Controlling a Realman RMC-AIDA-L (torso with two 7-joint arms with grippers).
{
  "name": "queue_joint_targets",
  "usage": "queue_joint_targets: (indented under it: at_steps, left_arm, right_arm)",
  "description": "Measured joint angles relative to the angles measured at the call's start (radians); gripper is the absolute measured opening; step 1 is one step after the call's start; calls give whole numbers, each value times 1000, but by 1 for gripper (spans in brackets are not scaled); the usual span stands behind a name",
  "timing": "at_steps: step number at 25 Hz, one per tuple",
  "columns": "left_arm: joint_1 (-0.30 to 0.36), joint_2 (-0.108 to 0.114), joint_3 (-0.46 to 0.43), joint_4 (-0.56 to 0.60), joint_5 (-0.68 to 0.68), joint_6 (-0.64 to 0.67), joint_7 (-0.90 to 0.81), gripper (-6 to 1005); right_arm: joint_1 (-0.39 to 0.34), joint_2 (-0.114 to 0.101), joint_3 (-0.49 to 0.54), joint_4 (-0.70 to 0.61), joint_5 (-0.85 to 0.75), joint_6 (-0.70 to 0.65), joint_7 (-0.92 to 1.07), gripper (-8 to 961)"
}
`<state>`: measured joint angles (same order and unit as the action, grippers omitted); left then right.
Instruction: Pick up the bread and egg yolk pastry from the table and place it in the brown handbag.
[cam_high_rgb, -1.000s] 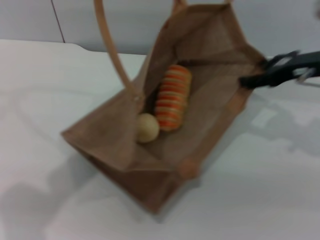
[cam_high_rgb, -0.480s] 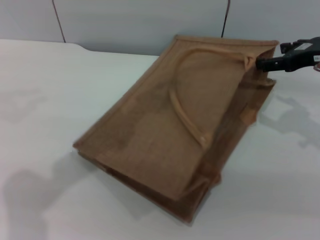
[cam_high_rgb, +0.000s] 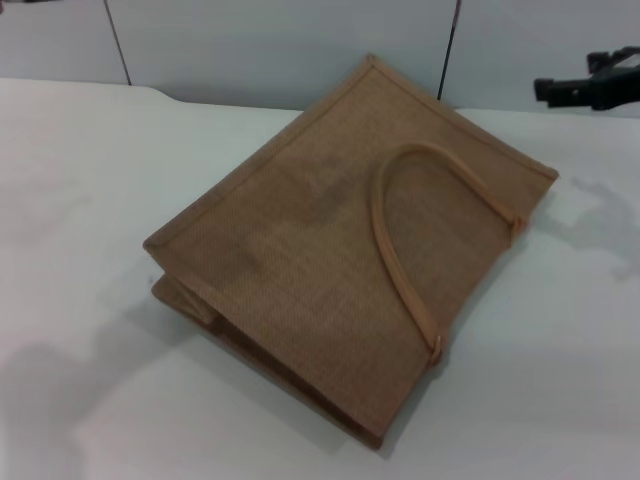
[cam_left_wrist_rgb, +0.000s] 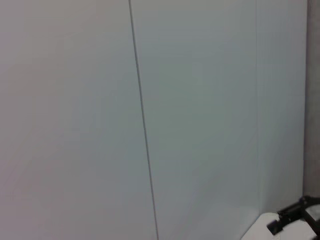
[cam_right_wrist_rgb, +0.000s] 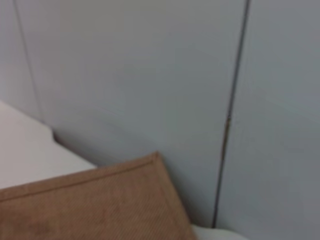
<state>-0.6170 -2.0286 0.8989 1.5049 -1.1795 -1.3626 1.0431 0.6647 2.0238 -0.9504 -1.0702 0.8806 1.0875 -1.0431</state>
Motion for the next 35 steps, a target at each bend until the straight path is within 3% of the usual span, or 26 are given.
queue_joint_targets:
  at_steps: [4,12,17,22,25,29,35]
  left_arm:
    - [31,-1,-4,-21,-60,9,69,308]
    - [93,-3,-9,-202,-293,87,431,308]
    - [121,-9,-2,-336,-400,164,629,308]
    - [135,-15,15,-445,-489,267,821,308]
    - [142,-15,69,-506,-550,385,921,308]
    - [157,-15,169,-560,-699,534,1042,308]
    - [226,-16,402,-571,-1035,701,1349,308]
  right_arm:
    - [-9,6,18,-17,53,-10,-38,893]
    - [-101,15,-22,42,535,-34,-462,892]
    - [-139,18,-108,199,843,-141,-819,892]
    - [-132,17,-117,381,1069,-265,-1096,892]
    - [-115,19,-119,522,1325,-309,-1376,892]
    - [-53,16,-116,742,1655,-236,-1685,892]
    - [-8,23,-108,914,1825,-133,-1868,892]
